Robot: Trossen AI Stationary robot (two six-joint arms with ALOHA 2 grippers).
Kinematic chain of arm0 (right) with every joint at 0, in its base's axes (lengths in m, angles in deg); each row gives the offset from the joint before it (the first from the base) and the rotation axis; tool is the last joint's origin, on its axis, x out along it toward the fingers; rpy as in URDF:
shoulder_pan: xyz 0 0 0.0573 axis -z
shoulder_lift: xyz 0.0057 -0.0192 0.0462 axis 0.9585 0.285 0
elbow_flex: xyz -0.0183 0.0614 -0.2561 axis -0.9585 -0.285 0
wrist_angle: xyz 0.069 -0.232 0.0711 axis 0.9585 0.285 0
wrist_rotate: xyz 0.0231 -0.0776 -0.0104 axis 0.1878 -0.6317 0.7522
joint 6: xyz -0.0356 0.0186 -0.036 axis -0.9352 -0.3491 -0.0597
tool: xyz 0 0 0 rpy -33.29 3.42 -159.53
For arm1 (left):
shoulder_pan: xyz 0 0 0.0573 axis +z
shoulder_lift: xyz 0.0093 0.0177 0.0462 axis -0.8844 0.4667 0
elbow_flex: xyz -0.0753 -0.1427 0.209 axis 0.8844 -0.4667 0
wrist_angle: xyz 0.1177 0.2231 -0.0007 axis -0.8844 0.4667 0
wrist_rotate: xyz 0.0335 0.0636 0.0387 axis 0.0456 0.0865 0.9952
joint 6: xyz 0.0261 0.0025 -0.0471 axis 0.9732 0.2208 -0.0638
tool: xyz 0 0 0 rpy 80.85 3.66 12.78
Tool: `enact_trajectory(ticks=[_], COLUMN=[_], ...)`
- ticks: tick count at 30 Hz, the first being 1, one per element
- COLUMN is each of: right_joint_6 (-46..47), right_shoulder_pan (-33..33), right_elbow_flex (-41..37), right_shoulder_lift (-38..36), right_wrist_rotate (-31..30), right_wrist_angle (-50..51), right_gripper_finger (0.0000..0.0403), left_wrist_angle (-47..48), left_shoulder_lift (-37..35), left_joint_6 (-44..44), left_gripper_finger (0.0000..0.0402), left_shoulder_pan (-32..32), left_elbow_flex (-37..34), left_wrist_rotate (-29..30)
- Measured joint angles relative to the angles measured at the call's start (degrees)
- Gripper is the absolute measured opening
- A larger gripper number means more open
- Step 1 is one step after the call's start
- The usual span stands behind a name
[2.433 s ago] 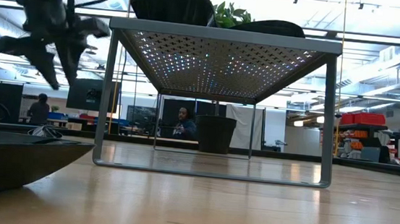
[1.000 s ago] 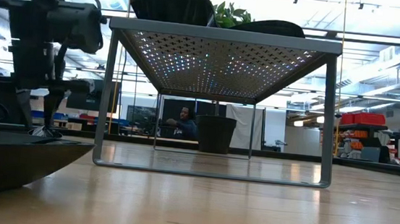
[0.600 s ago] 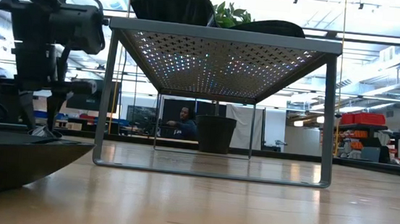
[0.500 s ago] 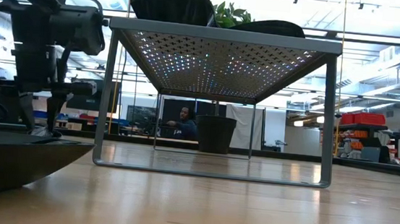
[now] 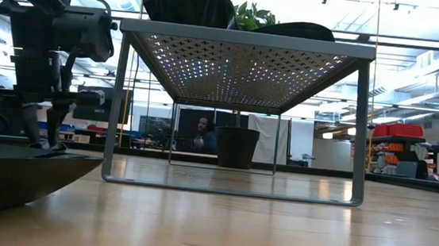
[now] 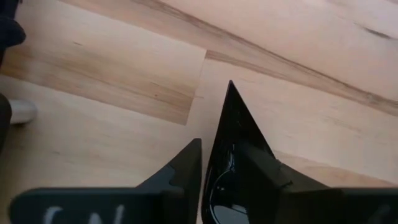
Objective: Pick & Place Mini shaped plates
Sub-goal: Stack the black bowl on top of the black bowl on the shelf
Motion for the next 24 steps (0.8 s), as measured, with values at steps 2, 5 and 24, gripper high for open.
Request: enact_trajectory(ticks=[2, 5, 24], right_joint_6=[0.0, 0.0, 0.0], right_shoulder_pan=[0.0, 0.0, 0.0], right_elbow_flex=[0.0, 0.0, 0.0], right_shoulder_lift=[0.0, 0.0, 0.0], right_wrist_rotate=[0.0, 0.0, 0.0], right_wrist_angle=[0.0, 0.0, 0.0], right_gripper_finger=[0.0016, 0.0016, 0.0016], left_wrist_angle=[0.0, 0.0, 0.0], left_shoulder_lift=[0.0, 0.0, 0.0], left_joint_6=[0.2, 0.2, 0.3], left_gripper_finger=[0.0078, 0.0052, 0.0005], left_shoulder_pan=[0.0, 0.0, 0.0], left_elbow_flex=[0.0, 0.0, 0.0], left_wrist_rotate=[0.0, 0.0, 0.2])
